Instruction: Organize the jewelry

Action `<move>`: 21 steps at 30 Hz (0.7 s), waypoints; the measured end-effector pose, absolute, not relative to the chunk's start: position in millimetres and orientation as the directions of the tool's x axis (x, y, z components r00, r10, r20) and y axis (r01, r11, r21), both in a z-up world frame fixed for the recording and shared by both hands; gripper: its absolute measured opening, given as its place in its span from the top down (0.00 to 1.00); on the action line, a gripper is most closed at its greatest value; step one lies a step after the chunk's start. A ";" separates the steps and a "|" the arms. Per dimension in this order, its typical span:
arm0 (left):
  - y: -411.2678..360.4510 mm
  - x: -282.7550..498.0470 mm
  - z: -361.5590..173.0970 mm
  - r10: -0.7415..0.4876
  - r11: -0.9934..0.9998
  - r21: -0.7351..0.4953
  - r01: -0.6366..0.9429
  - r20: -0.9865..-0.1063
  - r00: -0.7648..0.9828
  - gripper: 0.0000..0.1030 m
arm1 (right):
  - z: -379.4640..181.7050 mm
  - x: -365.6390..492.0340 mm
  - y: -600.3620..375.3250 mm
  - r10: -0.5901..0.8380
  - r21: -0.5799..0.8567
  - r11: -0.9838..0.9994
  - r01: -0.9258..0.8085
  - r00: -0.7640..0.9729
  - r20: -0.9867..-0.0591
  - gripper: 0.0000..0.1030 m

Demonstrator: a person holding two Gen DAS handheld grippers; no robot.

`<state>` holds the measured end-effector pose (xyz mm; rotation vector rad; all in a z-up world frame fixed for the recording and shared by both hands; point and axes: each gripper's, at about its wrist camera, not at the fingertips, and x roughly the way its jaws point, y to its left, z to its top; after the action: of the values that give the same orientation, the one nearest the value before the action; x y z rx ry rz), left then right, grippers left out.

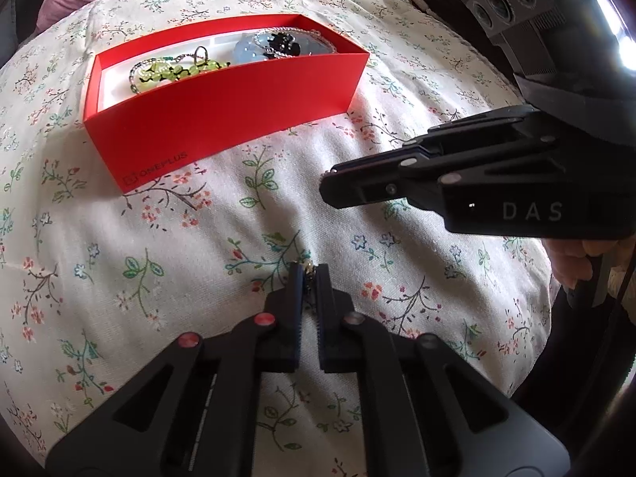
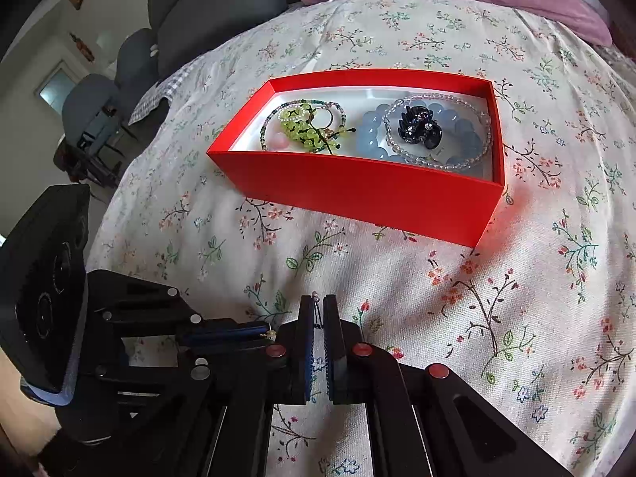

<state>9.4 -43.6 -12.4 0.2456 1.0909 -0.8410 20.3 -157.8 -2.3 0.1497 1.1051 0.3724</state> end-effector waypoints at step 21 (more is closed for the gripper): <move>-19.9 27.8 43.4 -0.458 0.781 -0.177 0.599 -0.814 0.356 0.94 | 37.1 11.6 -157.7 0.353 0.274 0.934 -0.230 0.470 -0.809 0.96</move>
<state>27.8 -19.9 43.4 0.1611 0.9941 -0.6860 11.6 -157.7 37.1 0.1333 1.0214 0.3581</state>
